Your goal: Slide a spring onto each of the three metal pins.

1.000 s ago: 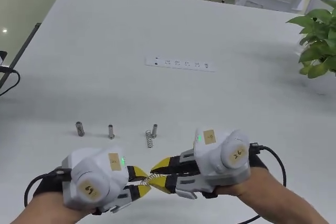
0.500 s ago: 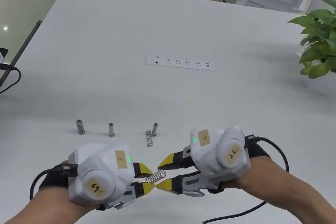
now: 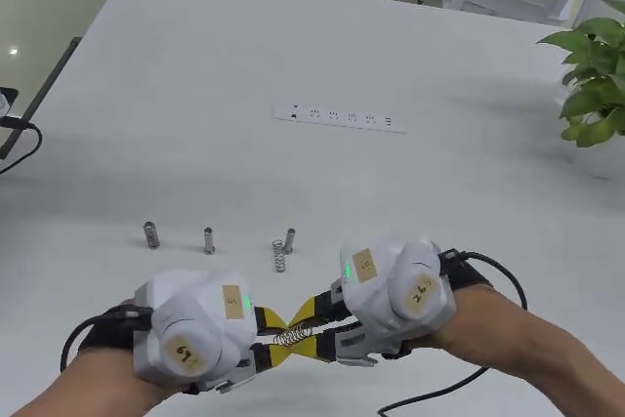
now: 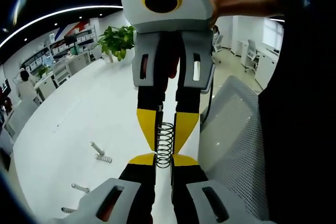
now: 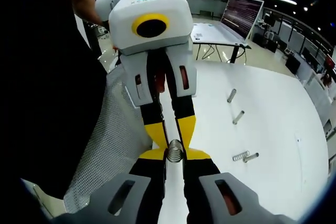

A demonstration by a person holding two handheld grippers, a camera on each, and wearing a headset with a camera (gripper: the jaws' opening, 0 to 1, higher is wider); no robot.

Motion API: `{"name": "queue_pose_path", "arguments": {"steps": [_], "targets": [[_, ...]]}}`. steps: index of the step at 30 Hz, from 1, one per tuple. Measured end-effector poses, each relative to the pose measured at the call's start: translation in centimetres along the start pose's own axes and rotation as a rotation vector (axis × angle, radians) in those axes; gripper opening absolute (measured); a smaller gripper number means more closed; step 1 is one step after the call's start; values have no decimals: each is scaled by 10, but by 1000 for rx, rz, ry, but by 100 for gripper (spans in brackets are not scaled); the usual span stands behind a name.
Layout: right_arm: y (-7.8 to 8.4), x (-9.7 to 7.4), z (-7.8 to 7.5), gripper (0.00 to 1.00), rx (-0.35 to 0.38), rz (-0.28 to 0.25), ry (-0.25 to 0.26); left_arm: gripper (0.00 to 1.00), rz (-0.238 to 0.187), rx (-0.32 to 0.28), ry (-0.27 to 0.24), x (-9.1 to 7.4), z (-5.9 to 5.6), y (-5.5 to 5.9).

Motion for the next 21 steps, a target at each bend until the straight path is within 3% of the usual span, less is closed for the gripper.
{"name": "queue_pose_path", "arguments": {"steps": [15, 21], "targets": [[0, 0, -1, 9, 19, -11, 8, 3, -17, -24, -3, -1, 1, 1], [-2, 1, -1, 9, 24, -18, 5, 5, -5, -24, -6, -2, 1, 5]]}}
Point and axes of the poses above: the centre of the closed fingertips' face, and the gripper's own axes: x roughly forward along the fingers, z roughly to its left, y roughly out of its underside, the point moved 3 cm from there along -x, roughly backward along the fingers, and after that the axes turned 2 degrees about -z, right-handed, at the moved point
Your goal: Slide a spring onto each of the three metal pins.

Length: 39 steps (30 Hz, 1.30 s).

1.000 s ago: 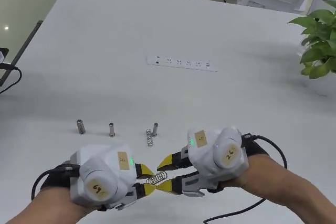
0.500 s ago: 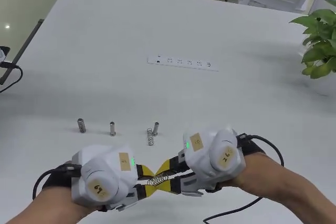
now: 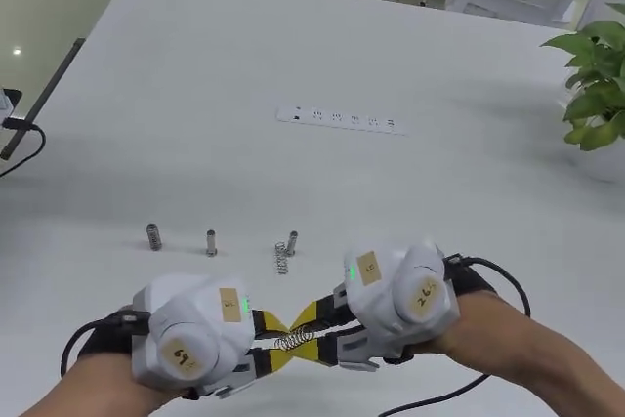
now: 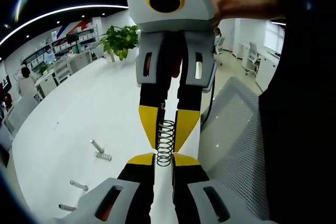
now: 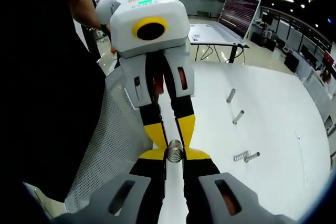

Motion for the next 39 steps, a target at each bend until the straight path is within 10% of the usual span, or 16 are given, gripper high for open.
{"name": "queue_pose_path", "arguments": {"steps": [13, 39], "targets": [[4, -3, -4, 9, 37, -17, 23, 12, -22, -113, -50, -13, 14, 11], [19, -12, -19, 9, 103, -12, 82, 21, -70, -347, -330, -70, 67, 53]]}}
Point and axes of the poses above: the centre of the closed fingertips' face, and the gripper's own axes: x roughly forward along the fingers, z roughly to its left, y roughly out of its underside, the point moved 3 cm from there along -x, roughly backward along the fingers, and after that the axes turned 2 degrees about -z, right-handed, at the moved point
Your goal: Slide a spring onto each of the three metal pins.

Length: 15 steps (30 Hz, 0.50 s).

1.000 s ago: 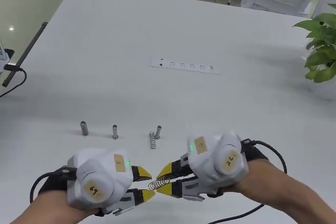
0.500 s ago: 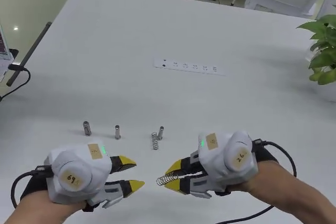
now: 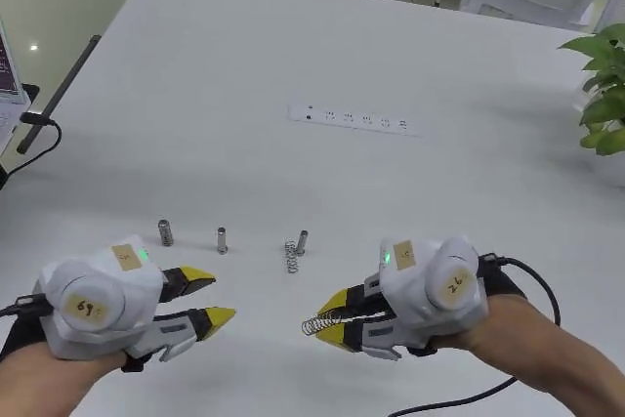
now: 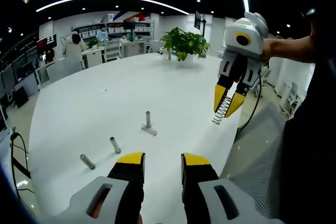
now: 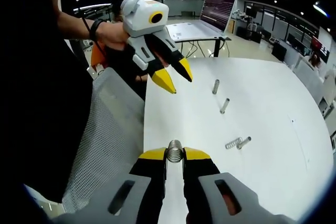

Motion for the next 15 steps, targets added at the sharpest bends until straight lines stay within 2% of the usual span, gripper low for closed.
{"name": "queue_pose_path", "arguments": {"steps": [8, 15], "targets": [[3, 0, -10, 9, 3, 24, 25, 26, -11, -50, -84, -17, 23, 10], [1, 3, -21, 9, 14, 33, 41, 31, -17, -84, -144, -30, 38, 19]]}}
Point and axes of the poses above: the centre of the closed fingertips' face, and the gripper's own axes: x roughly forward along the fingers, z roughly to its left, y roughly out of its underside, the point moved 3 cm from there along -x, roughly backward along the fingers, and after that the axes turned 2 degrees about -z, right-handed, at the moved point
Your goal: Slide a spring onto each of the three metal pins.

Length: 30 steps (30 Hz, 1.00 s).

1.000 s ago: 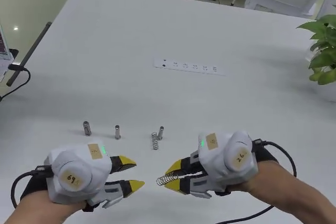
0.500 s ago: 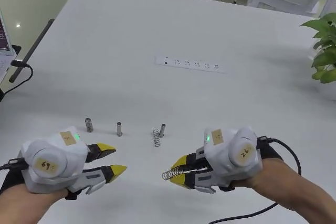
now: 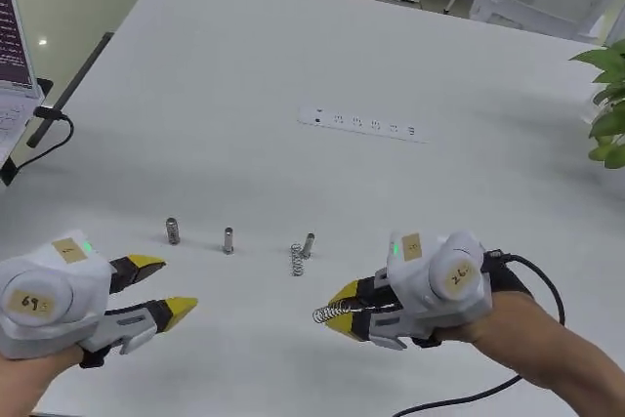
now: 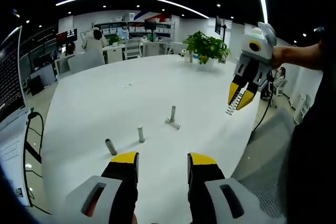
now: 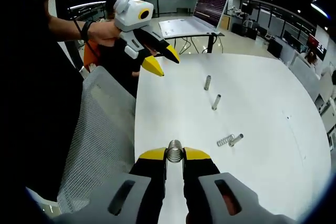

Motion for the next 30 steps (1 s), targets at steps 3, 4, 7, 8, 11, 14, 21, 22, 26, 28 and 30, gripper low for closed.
{"name": "queue_pose_path", "arguments": {"steps": [3, 4, 7, 8, 11, 14, 21, 22, 26, 28, 30], "targets": [[0, 3, -4, 9, 1, 9, 7, 33, -1, -15, -26, -6, 8, 3], [0, 3, -5, 9, 1, 9, 9, 34, -1, -19, -35, -7, 10, 5], [-3, 6, -10, 9, 6, 1, 22, 37, -2, -34, -59, -12, 17, 8], [-4, 7, -12, 9, 5, 1, 27, 37, -1, -38, -66, -14, 18, 9], [-6, 10, -16, 9, 5, 4, 32, 39, -6, -55, -93, -19, 26, 11], [-7, 14, -20, 9, 0, 11, 36, 41, -7, -64, -109, -22, 29, 11], [-9, 21, -33, 9, -1, 33, 49, 44, -7, -80, -137, -30, 34, 14], [-10, 22, -35, 9, -2, 37, 51, 44, -8, -84, -141, -31, 35, 15], [-13, 26, -40, 9, -2, 41, 52, 45, -10, -90, -143, -33, 35, 16], [-14, 30, -41, 9, -6, 47, 46, 45, -9, -92, -142, -34, 35, 17], [-16, 33, -43, 9, -14, 52, 44, 45, -9, -93, -143, -34, 35, 17]]}}
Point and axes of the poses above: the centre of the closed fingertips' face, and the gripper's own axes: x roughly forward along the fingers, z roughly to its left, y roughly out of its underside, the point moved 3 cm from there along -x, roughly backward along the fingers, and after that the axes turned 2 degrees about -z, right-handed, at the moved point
